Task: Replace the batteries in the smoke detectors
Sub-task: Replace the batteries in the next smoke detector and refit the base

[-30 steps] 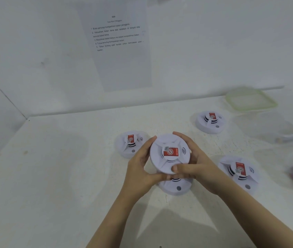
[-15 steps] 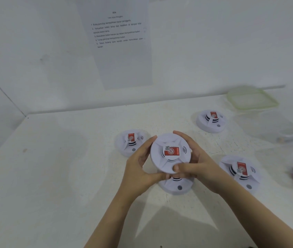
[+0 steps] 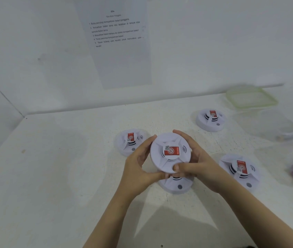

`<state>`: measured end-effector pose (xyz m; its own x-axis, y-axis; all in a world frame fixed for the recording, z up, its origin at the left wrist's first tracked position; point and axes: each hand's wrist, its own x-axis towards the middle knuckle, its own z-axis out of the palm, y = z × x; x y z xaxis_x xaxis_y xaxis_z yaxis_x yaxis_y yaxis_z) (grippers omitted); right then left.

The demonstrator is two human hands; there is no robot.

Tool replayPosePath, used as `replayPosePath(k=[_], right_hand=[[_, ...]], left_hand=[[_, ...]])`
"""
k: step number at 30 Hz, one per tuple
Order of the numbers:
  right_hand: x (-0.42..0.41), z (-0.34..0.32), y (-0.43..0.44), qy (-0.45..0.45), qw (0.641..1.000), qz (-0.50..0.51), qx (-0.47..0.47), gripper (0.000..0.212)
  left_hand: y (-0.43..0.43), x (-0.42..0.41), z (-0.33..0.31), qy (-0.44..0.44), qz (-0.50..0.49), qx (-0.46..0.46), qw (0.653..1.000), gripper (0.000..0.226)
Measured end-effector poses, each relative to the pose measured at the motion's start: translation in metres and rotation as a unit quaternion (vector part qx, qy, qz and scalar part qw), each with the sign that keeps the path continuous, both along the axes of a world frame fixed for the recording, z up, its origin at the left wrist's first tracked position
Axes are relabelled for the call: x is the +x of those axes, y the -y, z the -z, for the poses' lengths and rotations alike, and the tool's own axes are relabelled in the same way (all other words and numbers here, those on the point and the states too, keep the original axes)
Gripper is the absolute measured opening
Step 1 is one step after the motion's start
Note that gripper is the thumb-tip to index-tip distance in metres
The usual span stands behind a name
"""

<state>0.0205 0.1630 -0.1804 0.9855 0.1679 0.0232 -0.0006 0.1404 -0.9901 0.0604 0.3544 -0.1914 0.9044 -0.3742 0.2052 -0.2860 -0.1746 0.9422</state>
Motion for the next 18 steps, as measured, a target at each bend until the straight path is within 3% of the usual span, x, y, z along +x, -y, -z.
replayPosePath(k=[12,18], right_hand=[[-0.0008,0.0009,0.0016,-0.006,1.0,-0.013,0.017,0.082],[-0.0009,0.0038,0.0049,-0.033,0.996,-0.036,0.08,0.072]], left_hand=[[-0.0015,0.0011,0.0021,-0.007,0.007,-0.007,1.0,0.088],[-0.0009,0.0004,-0.0002,-0.012,0.016,-0.017,1.0,0.088]])
